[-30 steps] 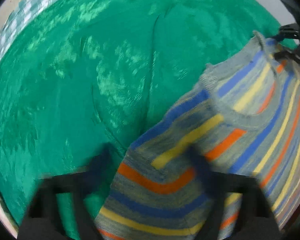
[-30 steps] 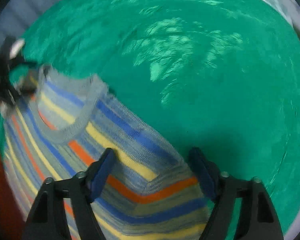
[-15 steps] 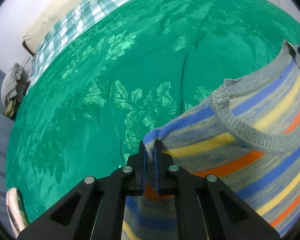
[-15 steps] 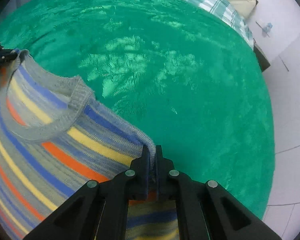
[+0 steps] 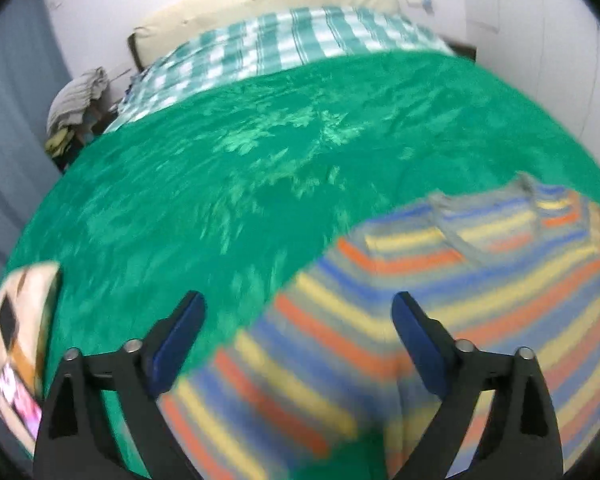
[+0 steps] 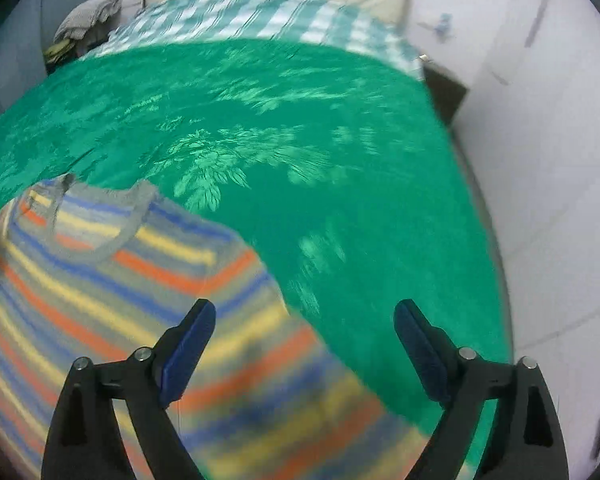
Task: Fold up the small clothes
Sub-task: 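Release the collar with both tools and pull them back from the sweater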
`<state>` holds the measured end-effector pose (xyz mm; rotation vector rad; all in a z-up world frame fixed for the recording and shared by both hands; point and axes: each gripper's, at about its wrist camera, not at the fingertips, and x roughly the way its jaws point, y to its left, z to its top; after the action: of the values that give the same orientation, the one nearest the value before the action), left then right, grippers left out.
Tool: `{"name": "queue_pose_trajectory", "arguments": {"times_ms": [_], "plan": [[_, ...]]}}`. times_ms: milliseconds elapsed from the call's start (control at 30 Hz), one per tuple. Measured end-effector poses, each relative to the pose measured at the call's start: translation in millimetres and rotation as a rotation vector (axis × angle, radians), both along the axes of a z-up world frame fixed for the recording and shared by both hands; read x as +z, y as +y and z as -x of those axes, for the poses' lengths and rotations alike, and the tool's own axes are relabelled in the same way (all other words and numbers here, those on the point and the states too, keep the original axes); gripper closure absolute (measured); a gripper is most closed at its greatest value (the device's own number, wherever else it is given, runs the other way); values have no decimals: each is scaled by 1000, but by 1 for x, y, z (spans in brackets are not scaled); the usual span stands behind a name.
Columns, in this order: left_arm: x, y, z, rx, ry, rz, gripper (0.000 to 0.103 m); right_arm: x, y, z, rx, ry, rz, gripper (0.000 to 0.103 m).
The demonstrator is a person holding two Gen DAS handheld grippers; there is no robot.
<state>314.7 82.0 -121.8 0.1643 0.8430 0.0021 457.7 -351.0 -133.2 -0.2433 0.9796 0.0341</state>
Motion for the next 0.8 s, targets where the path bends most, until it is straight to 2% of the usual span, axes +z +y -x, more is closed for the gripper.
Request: {"name": "queue_pose_trajectory", "arguments": {"times_ms": [100, 200, 300, 367, 467, 567, 633, 767, 800], "plan": [[-10, 10, 65, 41, 2, 45, 4, 15, -10, 67, -44, -52, -57, 8], [-48, 26, 107, 129, 28, 71, 4, 9, -12, 136, -114, -101, -120, 7], [-83, 42, 116, 220, 62, 109, 4, -12, -12, 199, -203, -135, -168, 7], [-93, 49, 114, 261, 54, 118, 5, -29, -16, 229, -262, -144, -168, 7], [-96, 55, 111, 276, 9, 106, 3, -45, -19, 247, -315, -164, -118, 7], [-119, 66, 106, 272, 81, 191, 0, -40, -22, 248, -318, -206, -109, 7], [-125, 69, 119, 269, 30, 219, 0, -44, -24, 245, -319, -205, -90, 6], [-127, 63, 121, 267, 5, 184, 0, -82, -29, 235, -334, -53, -108, 4], [-128, 62, 122, 269, -3, 178, 0, -92, -30, 234, -336, -27, -111, 0]]}}
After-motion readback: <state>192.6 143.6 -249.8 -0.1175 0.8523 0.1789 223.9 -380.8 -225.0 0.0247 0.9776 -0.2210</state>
